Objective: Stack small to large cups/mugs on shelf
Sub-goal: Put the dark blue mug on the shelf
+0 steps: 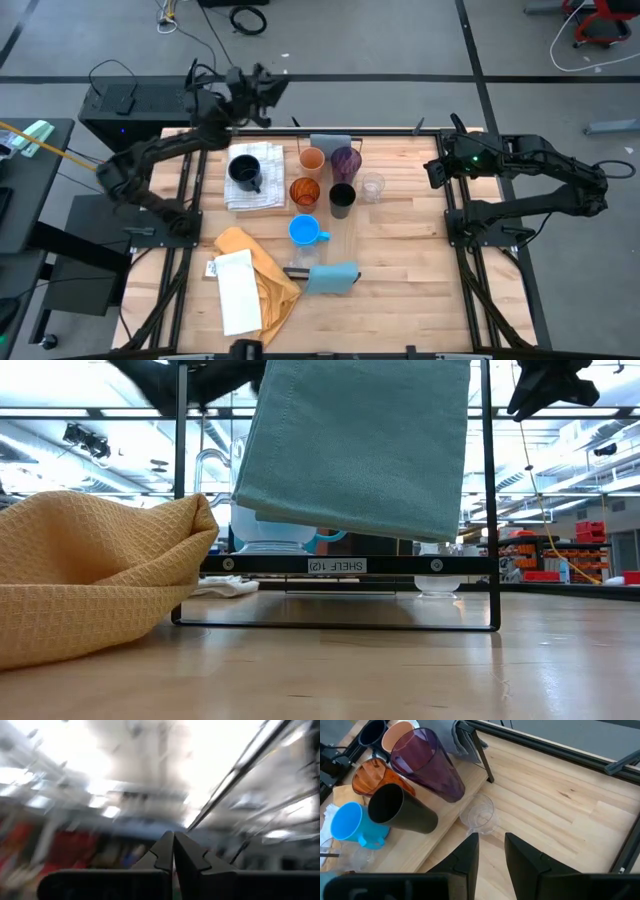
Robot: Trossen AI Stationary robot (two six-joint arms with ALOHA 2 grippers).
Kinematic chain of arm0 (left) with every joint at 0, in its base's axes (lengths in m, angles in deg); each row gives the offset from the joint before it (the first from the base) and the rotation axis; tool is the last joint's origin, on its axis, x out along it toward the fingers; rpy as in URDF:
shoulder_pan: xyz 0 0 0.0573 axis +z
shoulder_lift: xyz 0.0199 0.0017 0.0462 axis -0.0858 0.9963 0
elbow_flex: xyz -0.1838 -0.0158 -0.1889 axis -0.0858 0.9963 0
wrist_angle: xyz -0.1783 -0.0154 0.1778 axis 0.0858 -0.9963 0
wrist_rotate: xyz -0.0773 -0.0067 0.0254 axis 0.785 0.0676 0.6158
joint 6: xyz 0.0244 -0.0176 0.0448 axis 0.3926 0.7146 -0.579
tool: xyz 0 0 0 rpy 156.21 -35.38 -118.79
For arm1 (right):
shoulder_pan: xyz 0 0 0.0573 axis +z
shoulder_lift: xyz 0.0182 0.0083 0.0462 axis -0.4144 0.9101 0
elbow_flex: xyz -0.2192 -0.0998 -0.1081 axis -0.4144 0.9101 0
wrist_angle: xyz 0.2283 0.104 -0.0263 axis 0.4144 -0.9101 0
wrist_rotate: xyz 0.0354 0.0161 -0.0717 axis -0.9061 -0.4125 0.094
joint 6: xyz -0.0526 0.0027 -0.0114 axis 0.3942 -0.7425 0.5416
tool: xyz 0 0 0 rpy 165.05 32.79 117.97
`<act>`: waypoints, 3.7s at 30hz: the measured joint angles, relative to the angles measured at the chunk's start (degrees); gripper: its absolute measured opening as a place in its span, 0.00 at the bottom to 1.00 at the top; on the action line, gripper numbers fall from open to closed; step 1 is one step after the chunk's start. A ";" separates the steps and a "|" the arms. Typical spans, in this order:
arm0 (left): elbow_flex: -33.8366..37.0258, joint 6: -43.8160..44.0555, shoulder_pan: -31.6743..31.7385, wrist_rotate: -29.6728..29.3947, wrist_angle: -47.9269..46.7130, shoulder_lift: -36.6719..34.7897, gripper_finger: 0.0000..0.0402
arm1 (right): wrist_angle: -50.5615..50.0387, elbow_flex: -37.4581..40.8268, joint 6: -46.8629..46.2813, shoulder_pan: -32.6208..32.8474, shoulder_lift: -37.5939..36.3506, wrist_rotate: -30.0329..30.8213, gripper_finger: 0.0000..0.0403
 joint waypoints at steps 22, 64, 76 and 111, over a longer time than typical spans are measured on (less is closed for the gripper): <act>3.54 -12.25 12.75 -13.71 -111.26 -23.01 0.09 | 4.45 0.00 1.46 0.01 0.23 0.00 0.25; 3.58 -14.23 7.89 -26.83 -122.66 -4.13 0.52 | 9.05 0.00 2.58 0.01 3.63 -5.59 0.25; 3.58 -19.13 8.20 -30.03 -119.03 -3.32 0.18 | 9.20 0.00 1.25 0.01 3.63 -5.59 0.25; -44.09 -8.97 2.34 -29.35 -146.64 -4.12 0.06 | 47.11 -0.07 37.95 10.15 8.39 -9.22 0.25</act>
